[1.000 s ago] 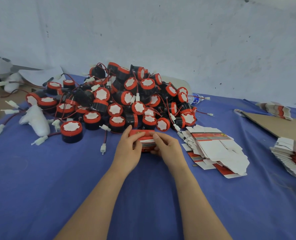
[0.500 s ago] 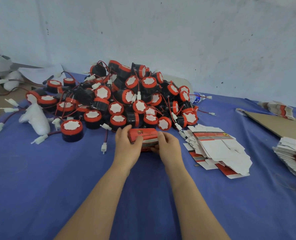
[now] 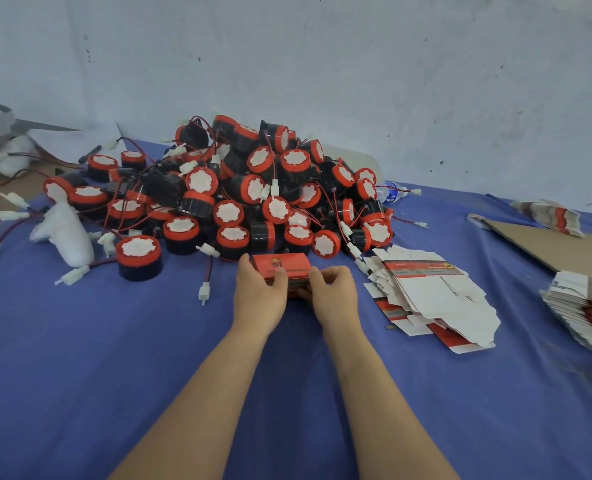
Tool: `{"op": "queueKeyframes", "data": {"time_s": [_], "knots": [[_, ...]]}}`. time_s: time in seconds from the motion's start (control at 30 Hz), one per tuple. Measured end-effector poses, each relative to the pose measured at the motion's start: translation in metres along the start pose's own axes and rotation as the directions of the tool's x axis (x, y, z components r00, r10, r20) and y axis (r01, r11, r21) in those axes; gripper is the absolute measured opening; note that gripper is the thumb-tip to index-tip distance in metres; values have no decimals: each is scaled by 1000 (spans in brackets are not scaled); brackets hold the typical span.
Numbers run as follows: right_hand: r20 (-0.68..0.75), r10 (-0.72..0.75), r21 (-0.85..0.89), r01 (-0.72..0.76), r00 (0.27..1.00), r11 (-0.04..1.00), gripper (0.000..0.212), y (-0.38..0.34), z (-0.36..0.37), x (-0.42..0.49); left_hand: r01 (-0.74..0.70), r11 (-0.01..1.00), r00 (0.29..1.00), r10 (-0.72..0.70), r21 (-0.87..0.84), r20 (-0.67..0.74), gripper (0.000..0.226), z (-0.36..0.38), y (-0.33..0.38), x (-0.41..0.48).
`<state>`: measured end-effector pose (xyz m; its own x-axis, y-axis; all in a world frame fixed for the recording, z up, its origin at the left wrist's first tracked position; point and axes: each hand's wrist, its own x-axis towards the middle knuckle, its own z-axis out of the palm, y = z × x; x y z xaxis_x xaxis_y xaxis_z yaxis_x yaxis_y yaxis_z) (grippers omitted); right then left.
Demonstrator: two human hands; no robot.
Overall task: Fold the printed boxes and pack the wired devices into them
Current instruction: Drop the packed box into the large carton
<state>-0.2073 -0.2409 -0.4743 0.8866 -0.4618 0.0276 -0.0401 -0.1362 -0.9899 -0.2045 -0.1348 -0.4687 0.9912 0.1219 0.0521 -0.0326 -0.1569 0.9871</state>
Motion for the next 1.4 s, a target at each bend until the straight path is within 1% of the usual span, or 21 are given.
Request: {"op": "queueKeyframes", "data": {"time_s": [0.07,0.13,0.23,0.4,0.47,0.57,0.63,0.7,0.77,0.8,0.83,0.93,1.0,1.03,1.1,1.13,1.17,1.2,1.27,1.3,1.4], "knots": [[51,75,75,-79,996,994,13,-3,-2,2,26,1000,1000,-26,-7,-2,31,1,0,2],[120,112,45,-118,986,992,17,-5,-1,2,41,999,999,-41,8,27,27,1,-1,4],[155,92,-37,-87,984,996,28,-8,4,-3,32,999,998,-33,18,62,33,-2,-2,5],[182,61,180,-94,981,979,25,-22,-6,-20,-86,983,983,110,-163,146,50,-5,19,-16],[95,-25,275,-3,995,961,23,-33,-24,-30,-180,953,960,224,-244,167,49,1,42,-27],[-138,-124,354,166,983,921,16,-65,-85,-52,-300,884,889,395,-358,231,40,35,94,-56],[-341,-171,295,278,924,914,8,-86,-152,-71,-290,836,829,462,-466,314,36,82,131,-91],[-547,-208,211,374,811,903,6,-103,-229,-100,-138,816,768,446,-562,459,36,139,166,-144],[-731,-201,104,398,653,912,13,-112,-307,-140,58,836,664,376,-545,646,37,194,193,-212],[-798,-191,28,351,572,936,18,-114,-338,-158,133,850,587,347,-510,732,36,218,200,-242],[-859,-185,-55,273,477,960,24,-114,-376,-186,171,874,480,329,-455,813,38,243,208,-285],[-945,-135,-166,-80,297,983,47,-108,-451,-253,39,943,168,319,-330,933,40,289,218,-384],[-981,-92,-145,-333,172,932,61,-104,-481,-288,-15,972,-39,235,-235,971,46,299,219,-435],[-989,-78,-122,-394,125,911,64,-103,-487,-300,-25,982,-110,182,-186,977,52,300,219,-450],[-988,-104,-141,-416,111,898,62,-103,-485,-308,39,993,-192,121,-115,974,58,294,217,-463],[-980,-158,-194,-395,122,898,58,-104,-479,-306,105,989,-187,126,-107,974,58,290,217,-461],[-960,-234,-273,-343,153,899,54,-105,-471,-300,162,979,-139,148,-125,979,56,284,218,-454],[-935,-295,-337,-230,198,913,49,-105,-462,-290,198,966,-55,178,-164,982,51,277,220,-441],[-893,-321,-318,65,316,946,39,-109,-432,-262,207,939,148,247,-274,958,43,266,226,-406],[-865,-325,-277,179,381,944,33,-109,-414,-246,167,934,257,269,-316,928,41,261,226,-383],[-755,-320,-150,323,572,934,22,-99,-359,-186,24,937,616,260,-348,744,27,244,207,-301]]}}
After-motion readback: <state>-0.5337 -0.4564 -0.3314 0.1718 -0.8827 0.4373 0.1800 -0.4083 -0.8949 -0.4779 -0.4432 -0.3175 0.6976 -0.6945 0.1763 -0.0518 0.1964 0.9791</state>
